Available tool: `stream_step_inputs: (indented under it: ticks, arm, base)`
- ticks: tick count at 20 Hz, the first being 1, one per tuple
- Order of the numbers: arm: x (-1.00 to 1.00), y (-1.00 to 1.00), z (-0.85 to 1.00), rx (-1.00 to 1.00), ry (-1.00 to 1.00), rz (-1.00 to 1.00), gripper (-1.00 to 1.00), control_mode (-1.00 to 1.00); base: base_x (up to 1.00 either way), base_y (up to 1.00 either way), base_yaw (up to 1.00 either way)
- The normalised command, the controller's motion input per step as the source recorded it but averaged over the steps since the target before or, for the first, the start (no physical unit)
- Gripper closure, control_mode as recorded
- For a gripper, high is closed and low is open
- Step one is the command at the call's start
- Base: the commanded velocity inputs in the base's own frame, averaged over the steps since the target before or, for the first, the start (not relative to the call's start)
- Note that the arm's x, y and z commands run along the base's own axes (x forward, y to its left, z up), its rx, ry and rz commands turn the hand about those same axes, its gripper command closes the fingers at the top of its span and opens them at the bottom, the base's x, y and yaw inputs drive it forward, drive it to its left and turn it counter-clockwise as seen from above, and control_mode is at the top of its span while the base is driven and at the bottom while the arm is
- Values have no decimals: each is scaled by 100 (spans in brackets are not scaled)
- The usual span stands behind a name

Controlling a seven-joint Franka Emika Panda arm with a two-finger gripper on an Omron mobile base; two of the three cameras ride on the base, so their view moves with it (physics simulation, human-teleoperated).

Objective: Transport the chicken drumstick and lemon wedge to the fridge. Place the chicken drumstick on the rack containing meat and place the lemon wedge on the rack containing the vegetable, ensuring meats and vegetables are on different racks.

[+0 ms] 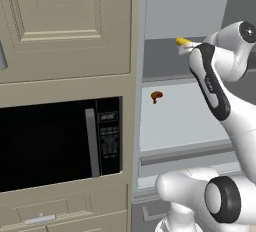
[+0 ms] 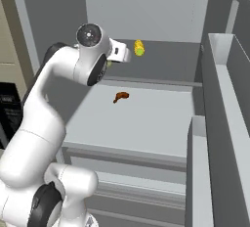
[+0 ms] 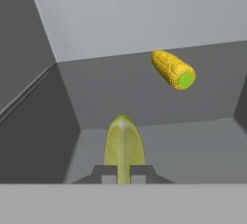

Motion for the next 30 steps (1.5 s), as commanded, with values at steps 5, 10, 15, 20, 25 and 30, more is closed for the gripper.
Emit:
stream_step_inputs:
  ticks: [5,10,15,20,25,30]
  arm:
    - [84,0,-21,0,3,0,100,-100]
    - [51,-3,-24,0,0,0,100,-100]
    - [32,-1,-29,0,3,0,100,-100]
    - [30,0,-34,0,9,0,100,-100]
    - [5,-1,-11,0,2,0,-100,-100]
    - [-1,-2,0,0,-14,0,-100,-100]
  base:
    - [0,0,0]
    - [0,0,0]
    - [0,0,0]
    - [0,0,0]
    - [0,0,0]
    - [0,0,0]
